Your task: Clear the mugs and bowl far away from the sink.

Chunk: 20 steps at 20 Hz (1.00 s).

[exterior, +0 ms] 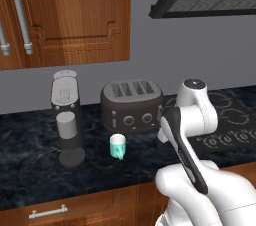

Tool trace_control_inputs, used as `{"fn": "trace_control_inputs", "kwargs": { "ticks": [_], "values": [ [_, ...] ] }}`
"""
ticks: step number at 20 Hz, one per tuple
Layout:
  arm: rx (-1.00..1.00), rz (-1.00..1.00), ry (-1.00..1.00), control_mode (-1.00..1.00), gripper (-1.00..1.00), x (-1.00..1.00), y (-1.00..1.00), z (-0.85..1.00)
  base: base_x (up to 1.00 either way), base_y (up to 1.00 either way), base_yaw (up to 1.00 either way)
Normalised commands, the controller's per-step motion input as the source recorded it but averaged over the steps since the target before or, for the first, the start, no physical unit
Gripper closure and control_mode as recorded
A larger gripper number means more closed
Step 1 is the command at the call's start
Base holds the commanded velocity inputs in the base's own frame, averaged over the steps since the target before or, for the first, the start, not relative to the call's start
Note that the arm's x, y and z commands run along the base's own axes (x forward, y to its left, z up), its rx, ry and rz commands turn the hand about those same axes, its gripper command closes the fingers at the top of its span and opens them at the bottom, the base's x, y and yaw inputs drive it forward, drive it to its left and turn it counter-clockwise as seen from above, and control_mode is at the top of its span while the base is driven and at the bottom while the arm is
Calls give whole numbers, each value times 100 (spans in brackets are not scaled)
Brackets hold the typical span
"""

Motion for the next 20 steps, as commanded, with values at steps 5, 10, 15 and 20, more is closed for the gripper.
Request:
{"fn": "trace_control_inputs", "kwargs": {
  "ticks": [5,10,15,20],
  "values": [
    [0,0,15,-100,100,0,0,-41,0,0,0],
    [0,0,9,-100,100,9,0,-31,0,0,0],
    [0,2,2,-100,100,24,0,-30,0,0,0],
    [0,3,3,-100,100,28,0,-37,0,0,0]
  ]
}}
